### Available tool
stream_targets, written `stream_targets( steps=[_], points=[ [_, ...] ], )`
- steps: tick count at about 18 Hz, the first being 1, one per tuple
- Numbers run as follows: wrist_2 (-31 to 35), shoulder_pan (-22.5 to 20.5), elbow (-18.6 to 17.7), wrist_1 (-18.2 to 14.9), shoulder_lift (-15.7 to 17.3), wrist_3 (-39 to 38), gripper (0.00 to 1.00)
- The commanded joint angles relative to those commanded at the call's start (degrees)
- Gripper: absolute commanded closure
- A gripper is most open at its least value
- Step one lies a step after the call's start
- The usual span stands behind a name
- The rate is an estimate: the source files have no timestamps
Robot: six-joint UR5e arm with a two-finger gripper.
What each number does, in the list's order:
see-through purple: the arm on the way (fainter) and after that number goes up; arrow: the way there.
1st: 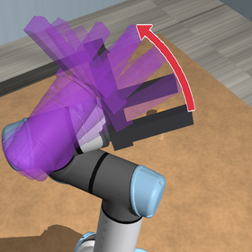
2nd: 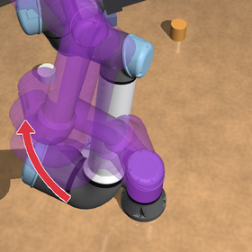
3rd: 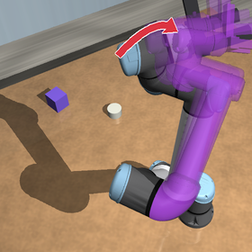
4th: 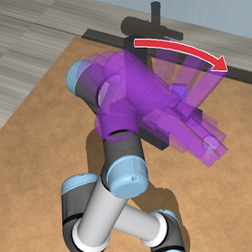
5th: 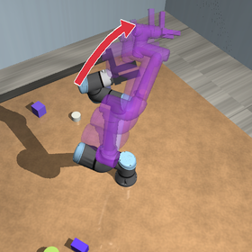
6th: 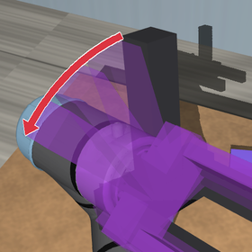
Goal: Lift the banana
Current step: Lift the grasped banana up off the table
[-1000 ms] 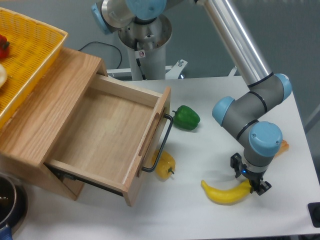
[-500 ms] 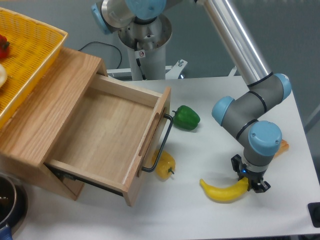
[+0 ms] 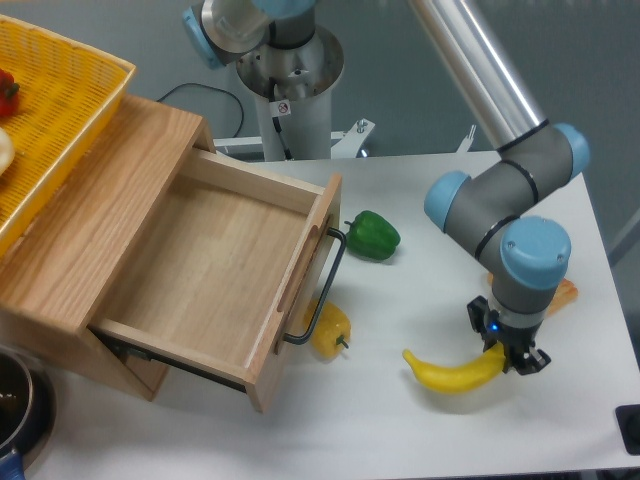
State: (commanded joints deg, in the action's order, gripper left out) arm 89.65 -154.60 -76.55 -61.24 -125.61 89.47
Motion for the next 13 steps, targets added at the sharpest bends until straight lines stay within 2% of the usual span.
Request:
stream_targets(
  steps=[5,9,13],
  points=[
    [0.1,-0.6,0.0,-8.9,5.6,-1.0,0.86],
    [0.2,-1.1,0.1,-12.8,8.6,-1.9,0.86],
    [0.3,-1.8,0.4,-15.0,9.9,-1.9,0.86]
  ],
)
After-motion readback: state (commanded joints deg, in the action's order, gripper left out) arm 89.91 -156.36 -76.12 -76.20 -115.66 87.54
